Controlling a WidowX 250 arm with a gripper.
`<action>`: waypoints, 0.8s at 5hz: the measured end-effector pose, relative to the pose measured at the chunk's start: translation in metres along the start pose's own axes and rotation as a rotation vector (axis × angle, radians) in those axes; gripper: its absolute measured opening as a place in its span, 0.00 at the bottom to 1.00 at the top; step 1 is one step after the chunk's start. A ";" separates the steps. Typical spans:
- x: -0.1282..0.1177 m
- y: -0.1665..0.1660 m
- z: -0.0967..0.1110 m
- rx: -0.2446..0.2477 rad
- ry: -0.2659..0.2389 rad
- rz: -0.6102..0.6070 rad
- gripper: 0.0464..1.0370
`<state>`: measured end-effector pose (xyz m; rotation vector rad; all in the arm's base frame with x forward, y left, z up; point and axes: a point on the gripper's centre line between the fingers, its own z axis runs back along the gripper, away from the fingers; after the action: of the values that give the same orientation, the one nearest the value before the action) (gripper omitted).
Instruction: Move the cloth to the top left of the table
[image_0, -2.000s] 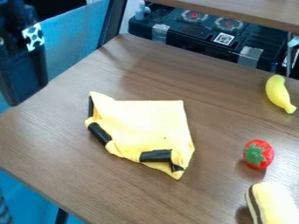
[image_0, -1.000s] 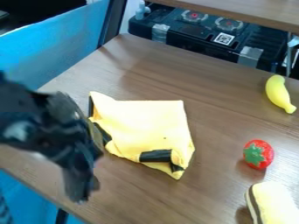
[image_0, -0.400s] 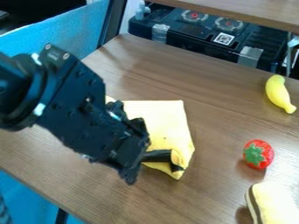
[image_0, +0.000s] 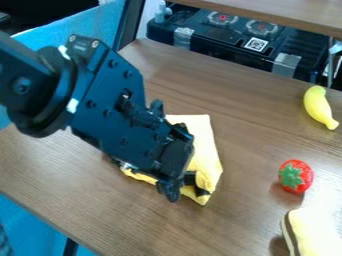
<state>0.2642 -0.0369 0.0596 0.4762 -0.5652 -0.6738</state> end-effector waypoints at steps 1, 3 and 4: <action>0.001 -0.010 -0.003 0.000 0.017 -0.021 0.96; 0.003 -0.022 -0.015 0.008 0.039 -0.036 0.91; 0.007 -0.019 -0.015 0.015 0.034 -0.024 0.63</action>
<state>0.2695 -0.0521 0.0401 0.5086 -0.5334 -0.6837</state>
